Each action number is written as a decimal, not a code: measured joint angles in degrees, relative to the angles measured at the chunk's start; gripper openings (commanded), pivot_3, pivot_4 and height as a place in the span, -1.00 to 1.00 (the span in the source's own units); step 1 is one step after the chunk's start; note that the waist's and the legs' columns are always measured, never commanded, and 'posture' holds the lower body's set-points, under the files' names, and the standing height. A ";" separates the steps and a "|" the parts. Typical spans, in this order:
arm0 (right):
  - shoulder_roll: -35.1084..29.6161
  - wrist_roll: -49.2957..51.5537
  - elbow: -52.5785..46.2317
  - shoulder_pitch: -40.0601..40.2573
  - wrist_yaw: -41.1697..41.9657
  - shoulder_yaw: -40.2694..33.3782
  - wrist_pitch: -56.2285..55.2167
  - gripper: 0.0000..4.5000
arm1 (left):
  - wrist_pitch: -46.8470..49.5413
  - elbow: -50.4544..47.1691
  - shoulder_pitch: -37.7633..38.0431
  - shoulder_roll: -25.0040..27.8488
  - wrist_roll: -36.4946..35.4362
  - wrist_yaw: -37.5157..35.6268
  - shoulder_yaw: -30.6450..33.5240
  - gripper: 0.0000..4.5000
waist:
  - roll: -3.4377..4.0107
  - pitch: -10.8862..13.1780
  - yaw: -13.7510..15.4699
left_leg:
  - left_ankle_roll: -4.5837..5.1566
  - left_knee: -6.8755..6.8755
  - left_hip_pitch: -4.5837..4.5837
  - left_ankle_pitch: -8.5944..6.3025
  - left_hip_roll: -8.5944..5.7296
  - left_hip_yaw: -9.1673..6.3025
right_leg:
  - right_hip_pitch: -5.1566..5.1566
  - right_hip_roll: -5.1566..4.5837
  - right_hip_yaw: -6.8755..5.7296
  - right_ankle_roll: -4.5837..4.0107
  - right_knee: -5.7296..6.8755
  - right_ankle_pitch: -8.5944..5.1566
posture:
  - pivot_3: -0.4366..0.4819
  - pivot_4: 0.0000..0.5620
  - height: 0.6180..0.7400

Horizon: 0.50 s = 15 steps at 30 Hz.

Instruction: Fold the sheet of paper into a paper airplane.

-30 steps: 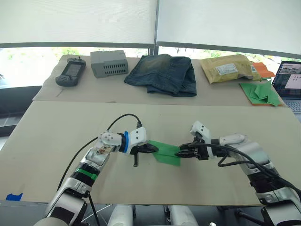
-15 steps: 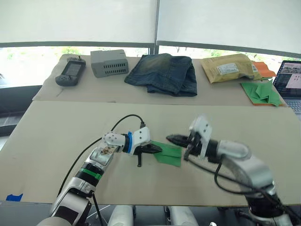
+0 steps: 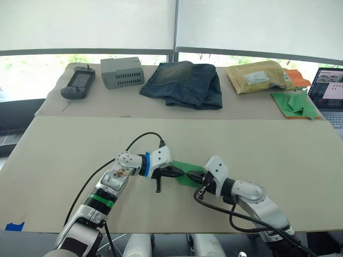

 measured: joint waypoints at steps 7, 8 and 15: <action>-3.02 1.22 1.41 5.83 1.13 -5.18 -7.03 -0.99 | -0.01 0.28 -0.02 -0.14 -0.12 -0.03 0.05 -1.00 | 0.00 -0.02 0.17 | 0.00 0.01 0.06 0.00 -0.03 0.00 | 0.12 -0.03 0.01 0.01 -0.04 0.00 | -0.05 -0.47 0.81; -3.55 1.26 1.84 6.59 1.45 -5.97 -8.33 -0.99 | -0.01 0.32 -0.02 -0.14 -0.12 -0.03 0.10 -1.00 | -0.01 -0.02 0.16 | 0.00 0.01 0.08 0.00 -0.02 0.00 | 0.13 -0.02 0.01 0.01 -0.04 -0.01 | -0.05 -0.47 0.81; -3.36 1.47 5.59 8.28 2.41 -8.59 -16.23 -0.99 | -0.12 0.54 -0.05 -0.20 -0.14 -0.01 0.24 -1.00 | 0.03 -0.07 0.12 | 0.00 0.00 0.08 0.00 -0.01 0.00 | 0.12 0.00 0.01 0.01 -0.03 -0.01 | -0.05 -0.47 0.81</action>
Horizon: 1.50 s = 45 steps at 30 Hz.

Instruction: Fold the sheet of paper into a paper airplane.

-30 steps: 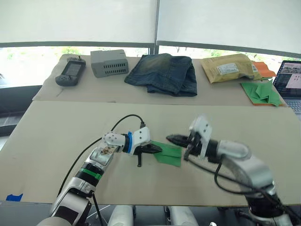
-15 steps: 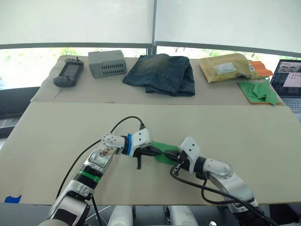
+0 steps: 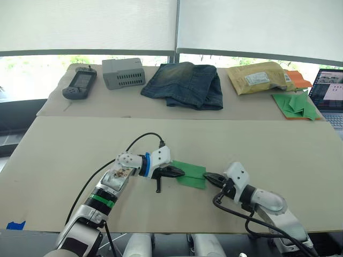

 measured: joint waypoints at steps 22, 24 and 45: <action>-5.69 16.87 -6.39 -12.57 4.42 -6.25 25.57 -0.99 | 14.41 -13.28 0.65 9.76 -9.68 -0.03 11.00 -1.00 | 0.04 0.11 -0.24 | 0.02 -0.05 -0.22 -0.01 0.03 -0.03 | -0.26 0.01 0.01 -0.02 0.00 0.00 | -0.05 -0.47 0.81; -6.85 17.68 -6.37 -12.61 5.26 -6.26 27.04 -0.99 | 15.08 -14.28 1.74 11.49 -10.02 0.09 12.02 -1.00 | 0.05 0.12 -0.24 | 0.03 -0.04 -0.22 -0.01 0.03 -0.01 | -0.26 0.00 0.01 -0.02 0.00 0.00 | -0.05 -0.47 0.81; -5.62 26.78 1.38 -16.84 11.33 -5.60 38.47 -0.02 | 17.82 -20.24 8.58 15.70 -11.31 2.73 13.84 -1.00 | 0.05 0.15 -0.24 | 0.03 -0.04 -0.22 -0.01 0.05 0.00 | -0.28 0.01 0.01 -0.02 0.00 0.00 | -0.05 -0.47 0.81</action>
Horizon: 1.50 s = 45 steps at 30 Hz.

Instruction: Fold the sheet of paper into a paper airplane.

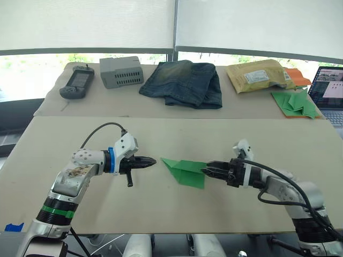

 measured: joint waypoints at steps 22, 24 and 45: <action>-2.27 -23.76 4.96 -13.79 9.14 9.26 -40.63 -0.98 | -2.71 5.55 -0.09 1.24 0.11 -0.45 1.04 -1.00 | 0.05 0.04 -0.14 | 0.00 -0.02 -0.03 0.00 -0.01 0.03 | -0.09 0.00 -0.01 0.00 0.00 0.00 | -0.05 -0.47 0.81; -1.63 -28.16 7.76 -15.21 7.87 9.89 -49.79 -0.98 | -2.72 5.81 -0.08 1.36 0.11 -0.39 1.39 -1.00 | 0.04 0.04 -0.12 | -0.01 -0.01 -0.04 0.00 -0.03 0.05 | -0.09 -0.02 -0.01 0.00 0.00 0.00 | -0.05 -0.47 0.81; -7.17 -93.06 38.08 -17.49 -47.46 16.90 -116.77 -0.98 | -2.72 6.28 -0.27 1.01 0.14 -0.39 1.57 -1.00 | 0.04 0.07 -1.61 | -0.01 -0.02 0.10 0.00 -0.08 0.11 | -0.09 -0.04 0.12 -0.50 0.19 0.17 | -0.05 -0.47 0.81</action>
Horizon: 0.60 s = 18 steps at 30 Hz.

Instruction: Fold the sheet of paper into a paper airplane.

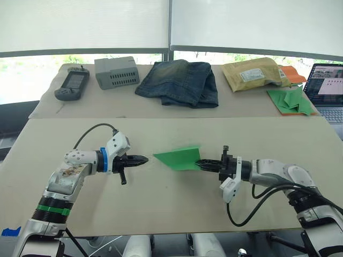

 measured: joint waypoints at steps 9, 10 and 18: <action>-3.06 -1.86 8.69 -4.57 -6.68 6.51 -3.11 -0.11 | 0.05 0.02 -0.94 -0.68 0.02 0.03 -0.99 -1.00 | -0.05 0.02 0.14 | 0.00 0.00 0.13 0.00 -0.05 -0.02 | 0.21 -0.06 0.01 -0.01 -0.05 0.00 | -0.05 -0.47 0.81; -3.69 -1.32 8.57 -4.45 -6.37 6.76 -3.47 0.02 | 0.06 0.02 -0.94 -0.69 0.02 0.04 -0.99 -1.00 | -0.05 0.02 0.10 | 0.00 0.00 0.12 0.00 -0.04 -0.01 | 0.20 -0.06 0.02 -0.01 -0.07 0.00 | -0.05 -0.47 0.81; -13.42 9.39 4.21 -1.44 -0.10 5.50 -4.22 0.97 | 0.07 -0.01 -0.58 -0.66 -0.10 -0.08 -0.98 -1.00 | -0.05 0.02 -0.03 | 0.03 -0.02 0.16 -0.02 0.00 0.00 | 0.21 -0.03 0.02 0.00 -0.06 -0.02 | -0.05 -0.47 0.81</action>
